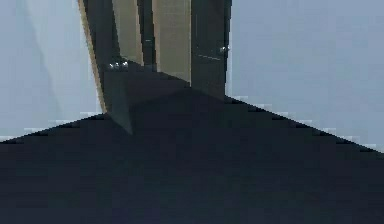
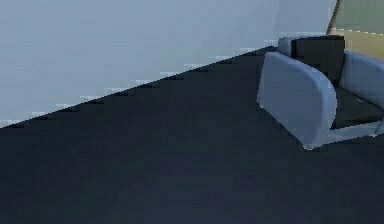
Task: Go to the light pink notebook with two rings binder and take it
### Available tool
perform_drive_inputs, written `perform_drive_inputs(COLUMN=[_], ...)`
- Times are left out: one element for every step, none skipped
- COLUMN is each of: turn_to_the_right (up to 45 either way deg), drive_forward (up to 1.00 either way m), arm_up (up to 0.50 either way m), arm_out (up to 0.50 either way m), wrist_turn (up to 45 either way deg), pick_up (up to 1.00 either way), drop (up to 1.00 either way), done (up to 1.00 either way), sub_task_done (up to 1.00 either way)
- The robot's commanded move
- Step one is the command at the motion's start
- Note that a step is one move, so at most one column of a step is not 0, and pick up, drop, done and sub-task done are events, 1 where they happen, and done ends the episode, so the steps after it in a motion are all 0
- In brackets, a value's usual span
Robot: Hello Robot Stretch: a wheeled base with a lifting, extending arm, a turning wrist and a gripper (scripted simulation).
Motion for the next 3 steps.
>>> perform_drive_inputs(turn_to_the_right=[0.0, 0.0, -3.0], drive_forward=[1.0, 1.0, 0.0], arm_up=[0.0, 0.0, 0.0], arm_out=[0.0, 0.0, 0.0], wrist_turn=[0.0, 0.0, 0.0], pick_up=[0.0, 0.0, 0.0], drop=[0.0, 0.0, 0.0], done=[0.0, 0.0, 0.0], sub_task_done=[0.0, 0.0, 0.0])
